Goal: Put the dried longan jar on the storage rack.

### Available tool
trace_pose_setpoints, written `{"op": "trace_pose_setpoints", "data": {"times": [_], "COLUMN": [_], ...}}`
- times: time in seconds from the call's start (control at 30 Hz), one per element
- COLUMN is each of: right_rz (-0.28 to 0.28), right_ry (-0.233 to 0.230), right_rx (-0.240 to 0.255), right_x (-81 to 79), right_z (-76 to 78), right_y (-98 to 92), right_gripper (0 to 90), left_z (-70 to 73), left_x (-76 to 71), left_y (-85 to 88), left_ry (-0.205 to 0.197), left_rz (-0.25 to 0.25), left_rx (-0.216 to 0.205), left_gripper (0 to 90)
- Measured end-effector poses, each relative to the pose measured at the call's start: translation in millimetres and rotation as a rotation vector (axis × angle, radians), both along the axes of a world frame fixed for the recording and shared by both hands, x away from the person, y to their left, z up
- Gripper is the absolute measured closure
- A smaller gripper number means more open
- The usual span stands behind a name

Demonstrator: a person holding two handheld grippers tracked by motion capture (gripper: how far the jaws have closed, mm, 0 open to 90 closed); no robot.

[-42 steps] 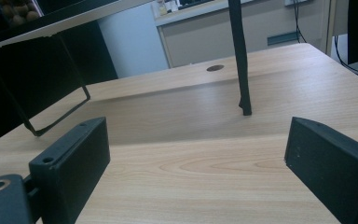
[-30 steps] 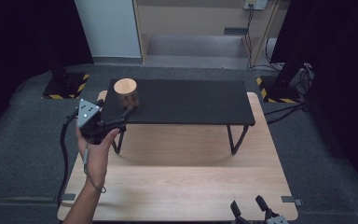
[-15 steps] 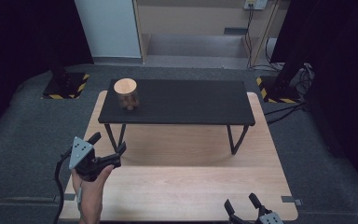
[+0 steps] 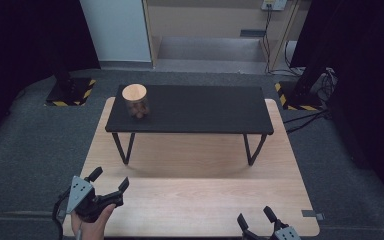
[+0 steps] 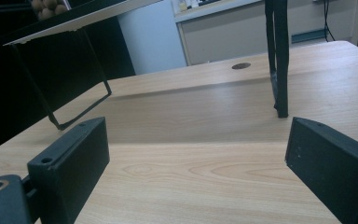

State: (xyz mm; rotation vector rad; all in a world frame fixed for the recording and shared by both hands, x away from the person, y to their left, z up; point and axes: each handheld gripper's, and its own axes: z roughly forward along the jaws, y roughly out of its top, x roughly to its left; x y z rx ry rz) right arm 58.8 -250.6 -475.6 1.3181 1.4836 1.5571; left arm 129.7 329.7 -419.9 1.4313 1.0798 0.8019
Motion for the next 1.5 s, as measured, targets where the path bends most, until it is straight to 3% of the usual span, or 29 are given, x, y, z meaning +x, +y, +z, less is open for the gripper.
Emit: {"op": "trace_pose_setpoints", "data": {"times": [0.2,0.63,1.5], "right_rz": [0.009,0.010,-0.009], "right_ry": [0.002,0.006,0.019], "right_rx": [-0.002,-0.005,-0.018], "right_x": [2.3,6.3,12.5], "right_z": [0.9,1.4,-2.3], "right_y": [1.7,2.9,5.8], "right_gripper": [6.2,6.1,5.9], "left_z": [-9.9,-28.1,-52.9], "left_x": [-8.1,-29.1,-39.6], "left_y": [4.8,12.8,29.7], "left_ry": [0.010,-0.001,0.001], "left_rz": [0.011,0.021,0.044], "left_rx": [-0.013,0.001,0.015], "left_gripper": [2.1,2.1,2.1]}}
